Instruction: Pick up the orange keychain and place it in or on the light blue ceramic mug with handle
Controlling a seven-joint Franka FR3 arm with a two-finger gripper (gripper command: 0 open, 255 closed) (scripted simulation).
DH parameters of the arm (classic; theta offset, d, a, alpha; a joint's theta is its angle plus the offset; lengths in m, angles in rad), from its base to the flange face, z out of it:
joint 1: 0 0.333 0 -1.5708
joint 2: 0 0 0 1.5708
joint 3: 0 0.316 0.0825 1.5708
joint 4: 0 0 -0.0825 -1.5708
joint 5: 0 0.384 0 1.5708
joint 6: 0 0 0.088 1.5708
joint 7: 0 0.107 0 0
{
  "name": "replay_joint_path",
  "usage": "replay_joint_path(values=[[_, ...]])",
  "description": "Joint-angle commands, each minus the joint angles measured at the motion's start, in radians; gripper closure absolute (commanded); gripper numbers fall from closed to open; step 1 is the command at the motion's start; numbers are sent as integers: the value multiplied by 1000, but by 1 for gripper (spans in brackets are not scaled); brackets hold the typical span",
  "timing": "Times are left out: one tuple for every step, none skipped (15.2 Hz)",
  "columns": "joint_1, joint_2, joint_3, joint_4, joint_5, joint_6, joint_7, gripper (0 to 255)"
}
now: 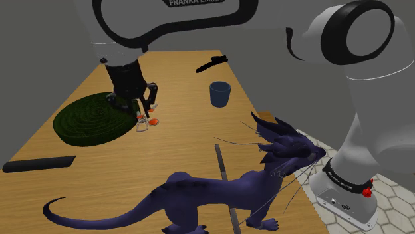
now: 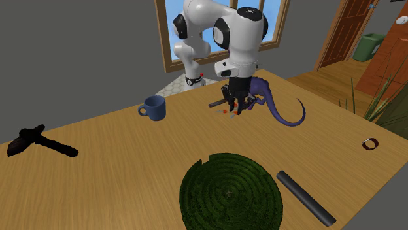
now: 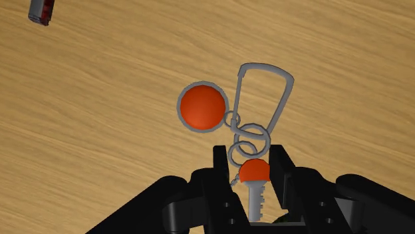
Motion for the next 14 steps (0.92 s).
replay_joint_path(values=[[8,5,0,37,-1,-31,-1,255],[12,9,-1,57,-2,-47,-2,255],[17,13,-1,78,-4,-63,-3,255],[22,17,-2,100,-5,-80,-4,255],[27,22,-3,121,-7,-96,-5,255],[-8,-19,1,54,7,-71,-20,255],[-41,-56,4,-5,19,-49,-36,255],[-72,-90,6,-58,32,-30,-53,255],[-102,-122,7,-106,44,-13,-72,255],[-130,-152,7,-149,55,3,-92,255],[-156,-181,6,-190,67,16,-113,255],[-182,-208,4,-227,78,29,-134,255],[-206,-233,2,-262,88,40,-156,255],[-229,-258,-2,-294,99,50,-178,255]])
